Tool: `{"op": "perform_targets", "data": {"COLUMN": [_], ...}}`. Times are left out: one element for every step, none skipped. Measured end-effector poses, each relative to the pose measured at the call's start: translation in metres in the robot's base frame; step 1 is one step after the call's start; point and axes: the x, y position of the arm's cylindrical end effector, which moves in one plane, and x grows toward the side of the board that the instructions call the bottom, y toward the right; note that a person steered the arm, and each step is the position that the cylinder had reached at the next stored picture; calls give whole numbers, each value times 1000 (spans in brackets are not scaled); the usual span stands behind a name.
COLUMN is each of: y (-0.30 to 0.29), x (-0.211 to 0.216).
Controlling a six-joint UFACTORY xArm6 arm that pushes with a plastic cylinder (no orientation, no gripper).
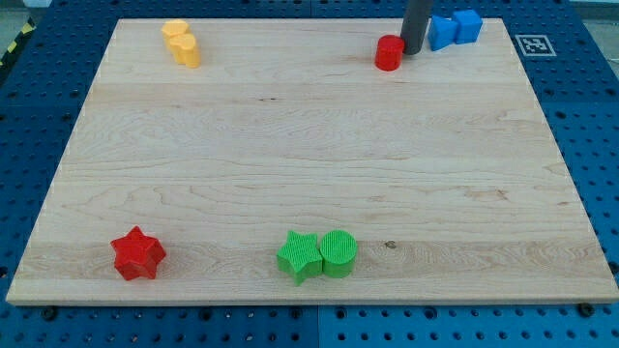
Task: Move the red circle closer to the red star
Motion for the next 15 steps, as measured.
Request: {"op": "perform_targets", "data": {"y": [-19,-46,-79,-105,-127,-140,-147,-161,-180,-195,-205,-209,-214,-225,-244], "x": [9,23,27,33,42,59,80,84,84,88,102,119,133,137,138]}}
